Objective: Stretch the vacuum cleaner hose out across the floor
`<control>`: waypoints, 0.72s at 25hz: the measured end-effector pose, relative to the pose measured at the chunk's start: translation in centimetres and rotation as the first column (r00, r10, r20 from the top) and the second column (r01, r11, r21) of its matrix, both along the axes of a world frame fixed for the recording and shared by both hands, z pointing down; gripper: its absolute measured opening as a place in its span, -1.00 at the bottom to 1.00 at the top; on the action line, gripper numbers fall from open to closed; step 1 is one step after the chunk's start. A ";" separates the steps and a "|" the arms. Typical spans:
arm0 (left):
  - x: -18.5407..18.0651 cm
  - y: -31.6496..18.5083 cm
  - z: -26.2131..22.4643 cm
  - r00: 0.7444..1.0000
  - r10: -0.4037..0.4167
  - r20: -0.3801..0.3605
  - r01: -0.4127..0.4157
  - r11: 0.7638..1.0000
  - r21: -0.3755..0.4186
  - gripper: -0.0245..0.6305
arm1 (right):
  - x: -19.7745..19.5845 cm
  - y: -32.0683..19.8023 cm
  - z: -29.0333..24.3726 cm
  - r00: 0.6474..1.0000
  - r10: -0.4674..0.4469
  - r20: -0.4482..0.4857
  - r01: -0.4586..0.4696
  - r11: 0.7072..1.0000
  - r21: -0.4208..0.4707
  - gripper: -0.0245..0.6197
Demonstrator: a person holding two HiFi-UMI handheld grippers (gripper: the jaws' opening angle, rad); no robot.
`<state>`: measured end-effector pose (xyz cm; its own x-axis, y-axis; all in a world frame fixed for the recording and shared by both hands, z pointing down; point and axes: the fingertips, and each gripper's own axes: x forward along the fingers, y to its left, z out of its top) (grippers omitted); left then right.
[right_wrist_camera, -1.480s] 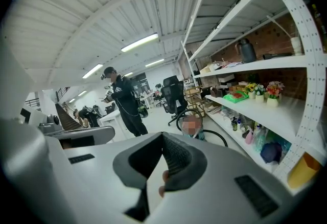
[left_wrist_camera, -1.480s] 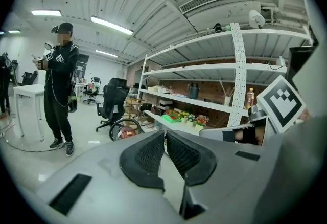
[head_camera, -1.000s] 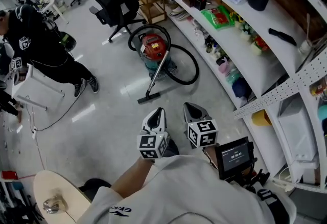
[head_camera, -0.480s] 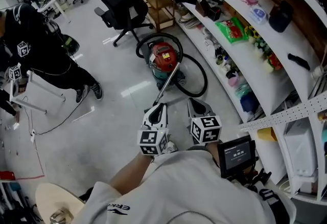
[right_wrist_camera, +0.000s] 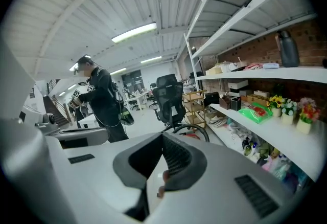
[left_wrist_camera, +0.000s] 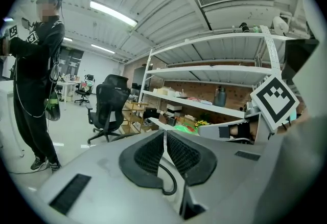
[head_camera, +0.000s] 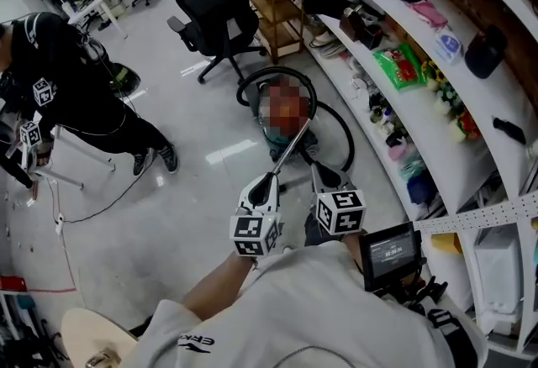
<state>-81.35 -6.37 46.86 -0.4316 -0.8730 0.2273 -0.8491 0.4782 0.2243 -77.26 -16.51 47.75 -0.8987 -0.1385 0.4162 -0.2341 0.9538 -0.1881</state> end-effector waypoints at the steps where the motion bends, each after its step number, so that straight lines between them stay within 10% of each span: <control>1: -0.8 -0.5 0.2 1.000 -0.005 -0.001 0.005 1.000 -0.004 -0.92 | -0.8 -0.6 0.3 1.000 -0.002 -0.001 0.002 1.000 -0.005 -0.94; 18: -15.7 -15.6 3.6 0.995 -0.066 -0.071 0.059 0.994 -0.088 -0.92 | -16.6 -16.2 4.6 0.995 -0.062 -0.078 0.056 0.995 -0.082 -0.94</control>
<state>-97.08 -21.99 50.46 -0.4640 -0.8206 0.3337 -0.7996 0.5501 0.2409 -93.88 -32.73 52.31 -0.8673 -0.0500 0.4953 -0.1955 0.9492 -0.2466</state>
